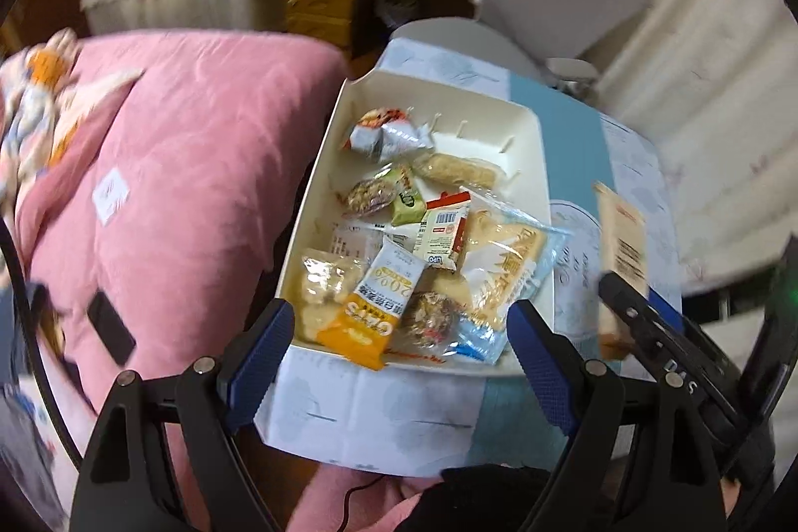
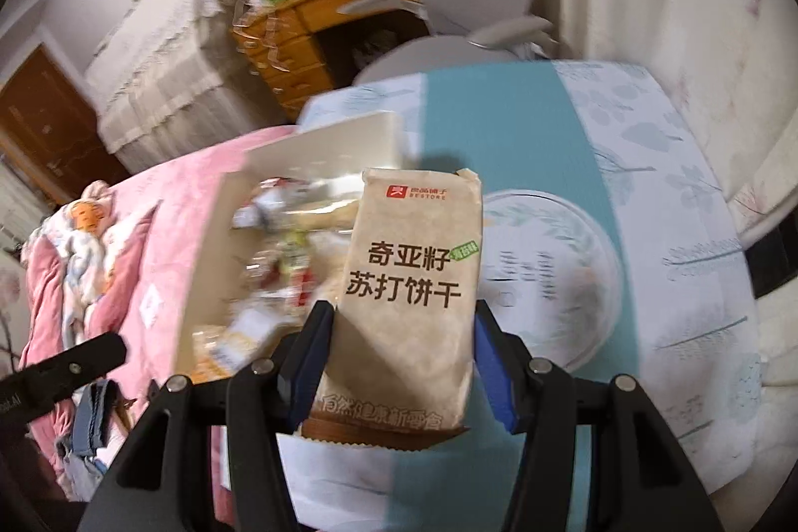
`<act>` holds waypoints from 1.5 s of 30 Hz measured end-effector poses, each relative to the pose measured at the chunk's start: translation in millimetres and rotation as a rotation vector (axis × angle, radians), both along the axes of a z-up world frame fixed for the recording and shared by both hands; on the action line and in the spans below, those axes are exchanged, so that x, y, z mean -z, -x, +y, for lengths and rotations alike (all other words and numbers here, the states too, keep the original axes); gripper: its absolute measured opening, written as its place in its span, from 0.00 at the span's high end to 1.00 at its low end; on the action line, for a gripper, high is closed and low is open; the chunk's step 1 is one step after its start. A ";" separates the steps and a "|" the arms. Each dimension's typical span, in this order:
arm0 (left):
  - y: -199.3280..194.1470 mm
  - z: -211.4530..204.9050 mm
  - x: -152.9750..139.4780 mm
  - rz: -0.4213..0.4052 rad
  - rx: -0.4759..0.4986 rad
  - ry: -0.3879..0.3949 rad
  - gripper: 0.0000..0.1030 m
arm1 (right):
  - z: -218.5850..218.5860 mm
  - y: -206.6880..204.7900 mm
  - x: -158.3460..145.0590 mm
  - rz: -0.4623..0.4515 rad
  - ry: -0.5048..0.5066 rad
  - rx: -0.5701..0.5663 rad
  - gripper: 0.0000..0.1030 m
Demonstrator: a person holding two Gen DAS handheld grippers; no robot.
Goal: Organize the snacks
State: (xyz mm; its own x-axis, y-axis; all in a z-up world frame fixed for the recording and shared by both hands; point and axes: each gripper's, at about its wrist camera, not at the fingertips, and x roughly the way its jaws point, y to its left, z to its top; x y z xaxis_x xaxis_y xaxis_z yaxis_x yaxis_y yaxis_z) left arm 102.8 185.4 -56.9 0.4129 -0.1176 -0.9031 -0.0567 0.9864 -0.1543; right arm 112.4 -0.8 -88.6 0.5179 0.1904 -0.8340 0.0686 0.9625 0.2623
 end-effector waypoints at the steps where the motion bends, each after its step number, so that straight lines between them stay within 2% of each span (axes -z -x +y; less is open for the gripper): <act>1: 4.3 1.9 -1.8 -0.013 0.020 0.006 0.16 | 9.0 3.3 -2.3 -0.012 -0.007 -0.010 0.47; 6: 29.4 16.3 -10.0 -0.084 0.102 0.049 0.16 | 43.3 19.8 -8.1 -0.080 -0.057 -0.037 0.46; 9: 39.9 21.7 -9.9 -0.099 0.121 0.076 0.16 | 49.6 23.1 -0.2 0.001 -0.092 -0.028 0.41; 13: 51.7 17.2 -8.7 -0.101 0.176 0.099 0.16 | 45.6 44.5 11.7 0.046 -0.121 0.011 0.33; 18: 63.5 -7.4 -4.4 -0.091 0.217 0.085 0.16 | 20.0 72.5 21.6 0.117 -0.118 0.039 0.24; 25: 82.3 -70.2 10.9 -0.040 0.216 0.094 0.16 | -38.3 115.6 13.5 0.129 -0.062 0.038 0.21; 29: 96.6 -111.7 18.1 0.018 0.216 0.141 0.16 | -69.6 141.8 -1.0 0.109 0.010 -0.001 0.13; 31: 103.8 -128.5 14.3 0.020 0.219 0.167 0.16 | -86.3 154.8 -12.5 0.093 0.047 -0.022 0.11; 33: 109.2 -143.4 6.4 0.003 0.222 0.173 0.16 | -100.3 163.2 -25.6 0.066 0.054 -0.032 0.09; 36: 114.2 -164.6 -11.3 -0.026 0.247 0.142 0.16 | -119.8 178.1 -51.3 -0.002 0.082 -0.019 0.07; 42: 118.4 -183.5 -52.8 -0.092 0.274 0.128 0.04 | -139.2 197.6 -104.0 -0.132 0.069 0.012 0.03; 45: 128.3 -187.1 -71.4 -0.150 0.269 0.081 0.01 | -137.6 202.8 -118.7 -0.153 0.084 0.017 0.02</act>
State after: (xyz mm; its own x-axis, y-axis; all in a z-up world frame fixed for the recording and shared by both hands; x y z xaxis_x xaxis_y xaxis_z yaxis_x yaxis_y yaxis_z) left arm -25.5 -1.8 14.6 0.4853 -0.3096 -0.8177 0.2341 0.9471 -0.2196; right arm -90.4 -138.4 30.1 0.6425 0.1136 -0.7578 0.0502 0.9806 0.1895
